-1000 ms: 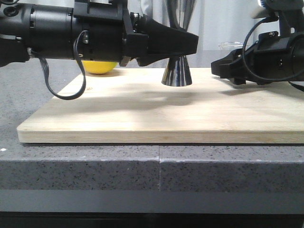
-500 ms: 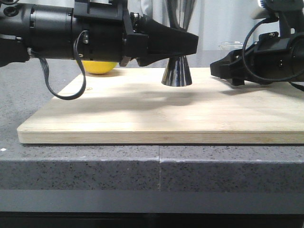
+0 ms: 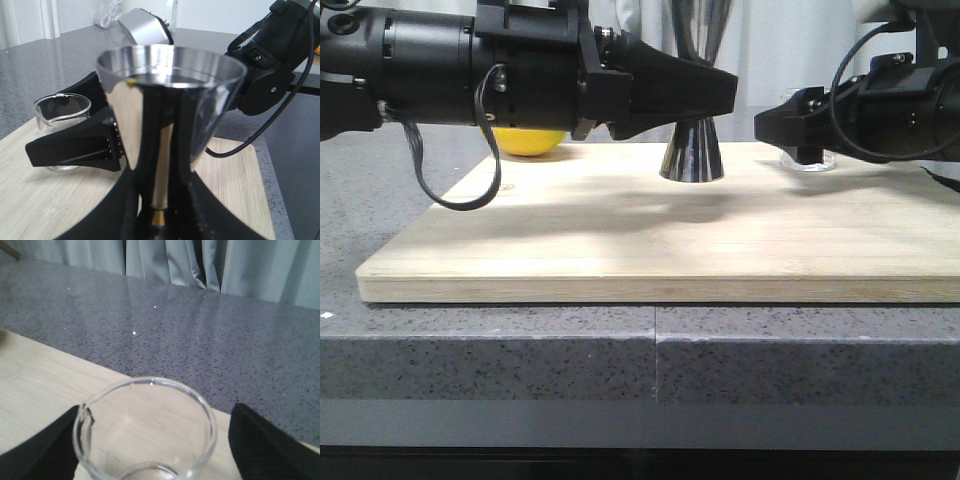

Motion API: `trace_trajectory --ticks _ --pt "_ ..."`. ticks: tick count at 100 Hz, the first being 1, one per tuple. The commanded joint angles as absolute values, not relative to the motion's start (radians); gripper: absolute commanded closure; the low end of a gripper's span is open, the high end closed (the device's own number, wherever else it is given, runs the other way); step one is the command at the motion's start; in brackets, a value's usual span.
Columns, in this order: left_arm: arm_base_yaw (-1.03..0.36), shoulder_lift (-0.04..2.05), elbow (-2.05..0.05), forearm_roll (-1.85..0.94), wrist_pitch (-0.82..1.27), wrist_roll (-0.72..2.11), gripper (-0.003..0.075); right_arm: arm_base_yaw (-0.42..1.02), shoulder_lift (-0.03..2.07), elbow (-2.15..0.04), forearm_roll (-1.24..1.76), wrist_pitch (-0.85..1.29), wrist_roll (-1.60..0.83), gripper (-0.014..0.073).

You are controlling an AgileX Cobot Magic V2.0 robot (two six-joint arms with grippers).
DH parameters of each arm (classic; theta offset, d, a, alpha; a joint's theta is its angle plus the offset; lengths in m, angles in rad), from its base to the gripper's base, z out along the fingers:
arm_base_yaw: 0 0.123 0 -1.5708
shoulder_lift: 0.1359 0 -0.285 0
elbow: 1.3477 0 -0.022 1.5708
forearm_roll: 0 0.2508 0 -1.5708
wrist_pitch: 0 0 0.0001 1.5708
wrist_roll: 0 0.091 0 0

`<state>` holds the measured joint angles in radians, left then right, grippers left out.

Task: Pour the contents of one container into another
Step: 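Lower the glass beaker with the right gripper onto the board, then open the right gripper, release the beaker and raise away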

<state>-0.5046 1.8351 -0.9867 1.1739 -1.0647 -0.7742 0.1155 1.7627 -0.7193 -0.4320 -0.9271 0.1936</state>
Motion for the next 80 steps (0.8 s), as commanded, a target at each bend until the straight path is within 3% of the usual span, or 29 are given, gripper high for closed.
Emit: trace_trajectory --ticks 1,80 --pt "-0.502 1.779 -1.015 1.122 -1.128 -0.781 0.0741 0.105 1.729 -0.739 -0.415 -1.038 0.190 0.0056" --pt "-0.494 1.779 -1.015 1.103 -1.083 -0.781 0.0741 0.105 1.579 -0.742 -0.408 -1.112 0.190 0.0056"
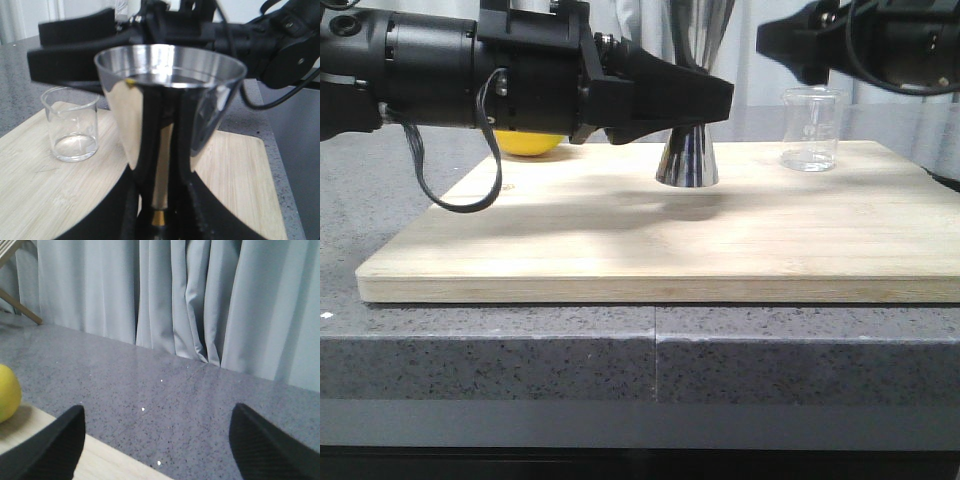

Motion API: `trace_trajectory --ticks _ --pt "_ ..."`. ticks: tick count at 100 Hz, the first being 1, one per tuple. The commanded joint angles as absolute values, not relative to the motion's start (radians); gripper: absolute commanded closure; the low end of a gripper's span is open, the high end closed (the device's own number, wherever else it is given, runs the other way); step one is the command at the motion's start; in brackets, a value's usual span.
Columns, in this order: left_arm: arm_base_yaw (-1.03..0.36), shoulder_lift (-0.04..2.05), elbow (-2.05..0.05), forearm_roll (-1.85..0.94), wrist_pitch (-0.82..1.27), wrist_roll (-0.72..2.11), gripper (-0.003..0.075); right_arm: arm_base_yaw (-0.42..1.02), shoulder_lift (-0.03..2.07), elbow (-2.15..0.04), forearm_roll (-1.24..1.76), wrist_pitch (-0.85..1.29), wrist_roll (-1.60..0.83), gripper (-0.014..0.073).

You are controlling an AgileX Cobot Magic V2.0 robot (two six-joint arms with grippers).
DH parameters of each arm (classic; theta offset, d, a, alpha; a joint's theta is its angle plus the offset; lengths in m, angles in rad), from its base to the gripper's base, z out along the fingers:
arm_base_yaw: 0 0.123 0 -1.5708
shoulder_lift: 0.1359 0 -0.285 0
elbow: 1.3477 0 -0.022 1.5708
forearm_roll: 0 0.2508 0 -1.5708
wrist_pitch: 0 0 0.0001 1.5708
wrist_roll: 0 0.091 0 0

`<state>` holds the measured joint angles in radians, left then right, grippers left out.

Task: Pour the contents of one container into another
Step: 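Open the right gripper, release the beaker and raise away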

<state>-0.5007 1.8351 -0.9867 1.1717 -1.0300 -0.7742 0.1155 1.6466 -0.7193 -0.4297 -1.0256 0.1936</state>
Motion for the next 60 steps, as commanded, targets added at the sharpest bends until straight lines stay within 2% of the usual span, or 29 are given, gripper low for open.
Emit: trace_trajectory --ticks 1,60 --pt "-0.491 1.779 -1.015 1.102 -1.083 -0.781 0.0741 0.105 1.574 -0.742 -0.408 -1.112 0.190 0.0056" --pt "-0.395 1.779 -1.015 1.072 -1.083 -0.781 0.0741 0.105 1.412 -0.742 -0.408 -1.118 0.192 0.0057"
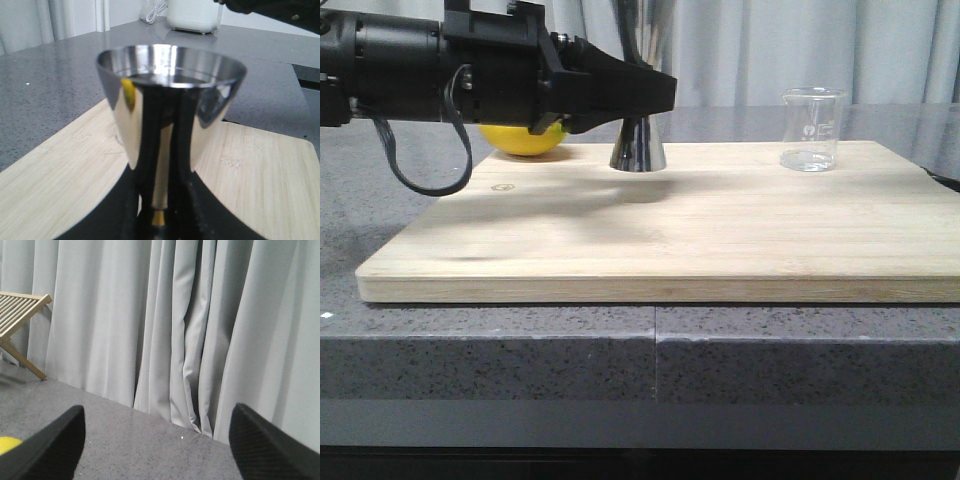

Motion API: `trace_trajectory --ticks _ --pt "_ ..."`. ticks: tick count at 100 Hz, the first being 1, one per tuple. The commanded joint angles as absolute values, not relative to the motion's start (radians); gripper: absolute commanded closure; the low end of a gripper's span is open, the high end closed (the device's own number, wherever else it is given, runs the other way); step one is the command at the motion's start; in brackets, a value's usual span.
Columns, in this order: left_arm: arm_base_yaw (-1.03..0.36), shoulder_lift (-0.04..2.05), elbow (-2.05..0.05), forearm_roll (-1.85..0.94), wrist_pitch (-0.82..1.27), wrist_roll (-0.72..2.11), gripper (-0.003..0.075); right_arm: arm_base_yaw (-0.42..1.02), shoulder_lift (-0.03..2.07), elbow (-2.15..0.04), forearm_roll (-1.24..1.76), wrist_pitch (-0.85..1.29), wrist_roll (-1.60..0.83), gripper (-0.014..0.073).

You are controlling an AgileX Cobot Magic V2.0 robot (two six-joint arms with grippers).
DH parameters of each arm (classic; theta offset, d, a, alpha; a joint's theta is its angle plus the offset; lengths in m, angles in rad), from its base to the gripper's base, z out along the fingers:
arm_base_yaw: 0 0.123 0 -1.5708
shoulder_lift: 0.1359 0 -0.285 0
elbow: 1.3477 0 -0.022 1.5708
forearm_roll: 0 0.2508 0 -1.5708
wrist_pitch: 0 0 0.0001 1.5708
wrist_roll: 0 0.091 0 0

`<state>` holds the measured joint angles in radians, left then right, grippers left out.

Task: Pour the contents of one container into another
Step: 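Open the right gripper, release the beaker and raise away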

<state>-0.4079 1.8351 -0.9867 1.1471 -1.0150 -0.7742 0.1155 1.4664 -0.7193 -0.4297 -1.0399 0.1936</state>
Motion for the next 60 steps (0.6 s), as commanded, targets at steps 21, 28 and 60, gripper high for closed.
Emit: trace_trajectory --ticks 21,28,60 --pt "-0.384 1.795 -1.015 1.068 -1.087 -0.753 0.0741 0.105 1.404 -0.742 -0.408 -1.118 0.192 0.0057" --pt "-0.384 1.802 -1.015 1.068 -1.087 -0.753 0.0741 0.105 1.402 -0.742 -0.408 -1.118 0.192 0.0057" --pt "-0.384 1.834 -1.015 1.044 -1.111 -0.732 0.0741 0.105 1.402 -0.742 -0.408 -1.118 0.192 0.0057"
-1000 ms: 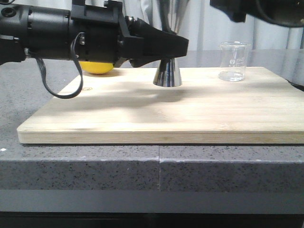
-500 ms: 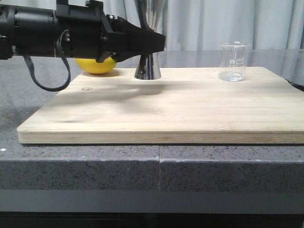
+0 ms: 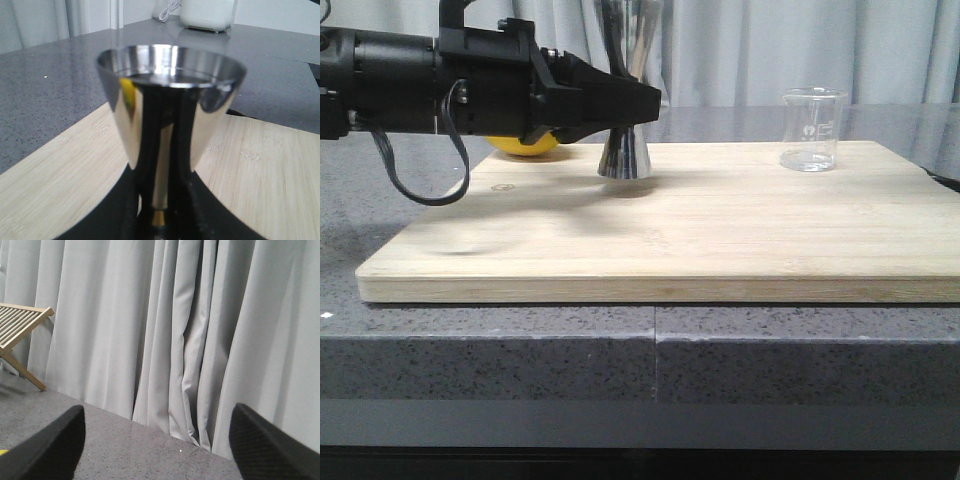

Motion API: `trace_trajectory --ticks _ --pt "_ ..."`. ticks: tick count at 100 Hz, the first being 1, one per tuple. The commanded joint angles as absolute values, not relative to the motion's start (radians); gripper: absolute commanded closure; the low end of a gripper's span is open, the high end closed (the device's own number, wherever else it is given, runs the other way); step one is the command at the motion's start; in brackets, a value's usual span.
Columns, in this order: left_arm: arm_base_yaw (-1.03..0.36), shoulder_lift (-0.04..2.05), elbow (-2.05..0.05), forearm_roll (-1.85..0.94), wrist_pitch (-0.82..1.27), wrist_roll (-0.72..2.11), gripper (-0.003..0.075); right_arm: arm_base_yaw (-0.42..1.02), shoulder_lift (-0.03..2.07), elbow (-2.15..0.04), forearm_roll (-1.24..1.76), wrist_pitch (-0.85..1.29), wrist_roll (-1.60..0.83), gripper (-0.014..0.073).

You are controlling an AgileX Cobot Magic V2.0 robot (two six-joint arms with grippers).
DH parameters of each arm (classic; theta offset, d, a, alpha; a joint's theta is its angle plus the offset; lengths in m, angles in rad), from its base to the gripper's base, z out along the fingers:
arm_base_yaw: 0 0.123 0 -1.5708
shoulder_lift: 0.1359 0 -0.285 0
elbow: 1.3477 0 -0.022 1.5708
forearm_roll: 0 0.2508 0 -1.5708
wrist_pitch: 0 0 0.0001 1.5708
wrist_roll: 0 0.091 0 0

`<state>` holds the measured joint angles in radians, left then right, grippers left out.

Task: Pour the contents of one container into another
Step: 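Open the right gripper, release the beaker and raise away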

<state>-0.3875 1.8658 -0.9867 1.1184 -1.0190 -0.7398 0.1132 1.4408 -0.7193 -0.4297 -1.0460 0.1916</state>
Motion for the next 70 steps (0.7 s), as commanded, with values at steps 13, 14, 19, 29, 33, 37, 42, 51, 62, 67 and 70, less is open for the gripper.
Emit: trace_trajectory --ticks 13,14,19,29,33,37,42,51,62,67,70 --pt "-0.384 1.856 -1.015 1.031 -1.136 -0.726 0.0741 0.105 1.402 -0.742 -0.408 -1.118 0.192 0.0057" --pt "-0.384 1.858 -1.015 1.029 -1.141 -0.726 0.0741 0.105 1.402 -0.742 -0.408 -1.118 0.192 0.0057" --pt "-0.384 1.867 -1.015 1.028 -1.139 -0.726 0.0741 0.105 1.402 -0.742 -0.408 -1.118 0.192 0.0057" --pt "-0.384 1.878 -1.015 1.028 -1.144 -0.726 0.0741 0.105 1.402 -0.742 -0.408 -1.118 0.192 0.0057" --pt "-0.384 1.878 -1.015 1.033 -1.141 -0.726 0.0741 0.105 1.402 -0.742 -0.408 -1.118 0.192 0.0057" --pt "-0.384 1.878 -1.015 1.033 -1.146 -0.723 0.0741 0.105 1.402 -0.742 -0.408 -1.118 0.192 0.0057" --pt "-0.384 1.878 -1.015 1.033 -1.146 -0.708 0.0741 0.105 1.402 -0.742 -0.408 -1.118 0.192 0.0057" --pt "-0.384 1.878 -1.015 1.035 -1.144 -0.704 0.0741 0.105 1.402 -0.742 -0.408 -1.118 0.192 0.0057" --pt "-0.384 1.878 -1.015 1.036 -1.144 -0.704 0.0741 0.105 1.402 -0.742 -0.408 -1.118 0.192 0.0057" --pt "-0.384 1.878 -1.015 1.039 -1.144 -0.704 0.0741 0.105 1.402 -0.742 -0.408 -1.118 0.192 0.0057" --pt "-0.384 1.878 -1.015 1.044 -1.144 -0.704 0.0741 0.105 1.402 -0.742 -0.408 -1.118 0.192 0.0057"
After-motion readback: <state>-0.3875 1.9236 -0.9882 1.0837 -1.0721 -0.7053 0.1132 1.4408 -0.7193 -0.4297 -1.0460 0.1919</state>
